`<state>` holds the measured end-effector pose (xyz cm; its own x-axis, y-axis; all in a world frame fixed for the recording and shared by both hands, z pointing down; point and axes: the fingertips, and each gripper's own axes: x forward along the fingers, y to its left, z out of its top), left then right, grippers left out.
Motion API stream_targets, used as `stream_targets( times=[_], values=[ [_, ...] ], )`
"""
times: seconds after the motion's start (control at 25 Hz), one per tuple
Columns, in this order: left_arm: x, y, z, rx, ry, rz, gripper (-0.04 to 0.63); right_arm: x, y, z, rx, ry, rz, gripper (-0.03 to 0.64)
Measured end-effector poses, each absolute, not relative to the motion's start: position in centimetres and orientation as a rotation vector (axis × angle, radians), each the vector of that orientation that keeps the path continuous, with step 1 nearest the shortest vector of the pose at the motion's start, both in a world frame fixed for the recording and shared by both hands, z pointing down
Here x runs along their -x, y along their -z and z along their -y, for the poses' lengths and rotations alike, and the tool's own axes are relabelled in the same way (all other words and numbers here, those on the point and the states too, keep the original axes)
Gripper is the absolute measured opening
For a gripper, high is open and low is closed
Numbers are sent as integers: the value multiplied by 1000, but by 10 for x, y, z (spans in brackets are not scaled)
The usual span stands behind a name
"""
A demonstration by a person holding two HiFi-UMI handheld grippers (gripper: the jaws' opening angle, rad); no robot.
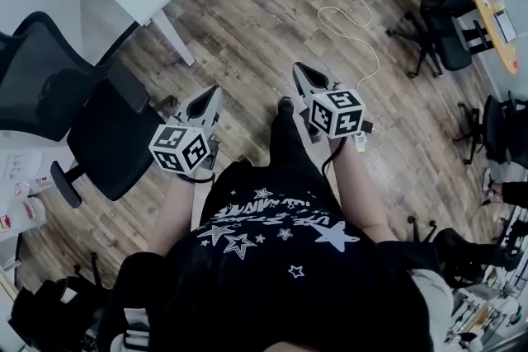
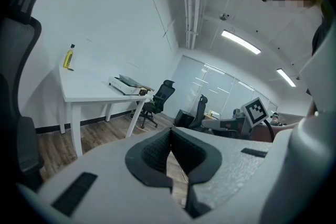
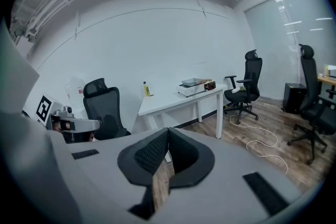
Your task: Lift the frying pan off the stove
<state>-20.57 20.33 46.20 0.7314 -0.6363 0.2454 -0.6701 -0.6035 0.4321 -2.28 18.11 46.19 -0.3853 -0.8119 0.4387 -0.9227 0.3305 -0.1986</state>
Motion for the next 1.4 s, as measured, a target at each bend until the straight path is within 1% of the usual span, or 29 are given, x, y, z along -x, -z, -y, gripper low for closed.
stream_targets(
  times=[0.28,0.52,1.12,1.4],
  values=[
    [191,-455,-165,-2415,-99,1013,8,15,-461,-131,-1553,-644,2394,8],
    [171,-456,-122,-2382,-107,1055,8,-13,-468,-82,-1534,-689,2405,8],
    [90,-436,-5,-2334,-99,1176,8,-82,-454,62,-1397,-726,2503,8],
    [65,-434,40,-2319,-99,1228,8,-105,-457,111,-1345,-743,2535,8]
  ],
)
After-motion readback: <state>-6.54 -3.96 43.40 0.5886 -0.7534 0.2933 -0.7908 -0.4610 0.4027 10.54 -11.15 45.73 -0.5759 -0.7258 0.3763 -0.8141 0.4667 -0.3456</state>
